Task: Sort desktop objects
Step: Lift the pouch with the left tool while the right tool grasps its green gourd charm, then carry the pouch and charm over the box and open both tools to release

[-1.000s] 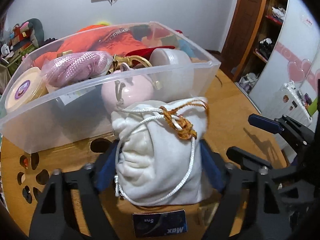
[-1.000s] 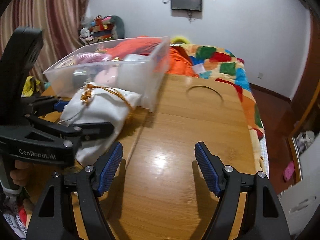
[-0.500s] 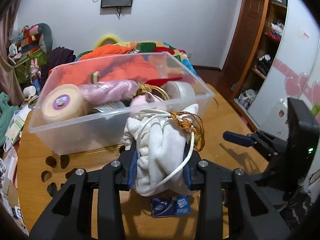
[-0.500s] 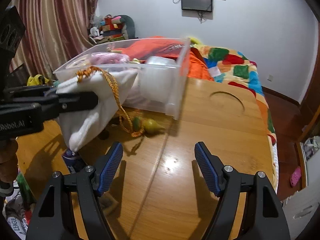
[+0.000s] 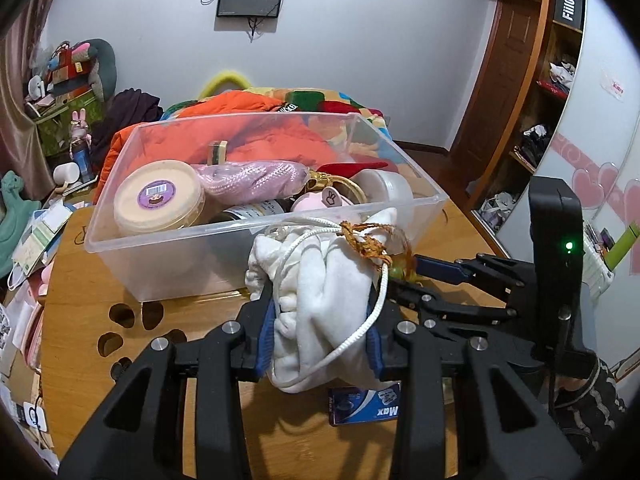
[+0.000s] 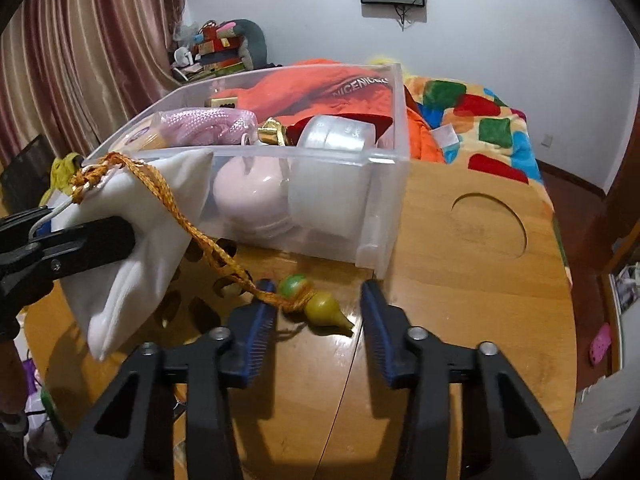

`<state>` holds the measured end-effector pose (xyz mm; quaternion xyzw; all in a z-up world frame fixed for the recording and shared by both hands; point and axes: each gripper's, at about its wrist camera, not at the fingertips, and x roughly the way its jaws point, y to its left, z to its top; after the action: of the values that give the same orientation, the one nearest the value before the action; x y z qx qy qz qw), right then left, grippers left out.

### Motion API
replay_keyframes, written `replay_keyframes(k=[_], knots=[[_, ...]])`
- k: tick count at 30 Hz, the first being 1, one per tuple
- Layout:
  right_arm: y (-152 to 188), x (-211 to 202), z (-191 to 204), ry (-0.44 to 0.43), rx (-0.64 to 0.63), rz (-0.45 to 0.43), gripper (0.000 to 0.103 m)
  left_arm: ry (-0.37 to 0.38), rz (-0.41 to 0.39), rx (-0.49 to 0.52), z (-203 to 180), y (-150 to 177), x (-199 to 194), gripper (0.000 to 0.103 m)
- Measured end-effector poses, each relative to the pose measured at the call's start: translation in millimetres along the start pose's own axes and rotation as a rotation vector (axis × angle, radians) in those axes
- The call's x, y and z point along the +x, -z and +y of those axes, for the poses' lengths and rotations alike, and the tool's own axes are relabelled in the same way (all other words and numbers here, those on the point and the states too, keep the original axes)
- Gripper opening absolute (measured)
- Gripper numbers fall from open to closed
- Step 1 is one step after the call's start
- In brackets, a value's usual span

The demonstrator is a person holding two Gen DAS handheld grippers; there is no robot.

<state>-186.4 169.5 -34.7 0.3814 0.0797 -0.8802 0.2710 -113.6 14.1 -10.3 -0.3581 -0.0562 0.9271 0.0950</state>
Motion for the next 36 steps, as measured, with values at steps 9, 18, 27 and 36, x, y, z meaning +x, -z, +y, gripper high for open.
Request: replay_keyframes(k=[9, 18, 27, 36], knots=[[4, -10, 5, -0.024, -0.002, -0.007, 0.015, 0.015, -0.004, -0.027, 6, -1, -2, 0.037], [-1, -39, 23, -0.033, -0.033, -0.076, 0.015, 0.010, -0.036, -0.040, 7, -4, -15, 0.037], [-10, -59, 28, -0.047, -0.033, -0.121, 0.015, -0.005, -0.101, -0.031, 5, -13, -38, 0.037], [-27, -81, 38, -0.032, -0.065, -0.198, 0.015, -0.027, -0.156, -0.016, 3, -28, -50, 0.037]])
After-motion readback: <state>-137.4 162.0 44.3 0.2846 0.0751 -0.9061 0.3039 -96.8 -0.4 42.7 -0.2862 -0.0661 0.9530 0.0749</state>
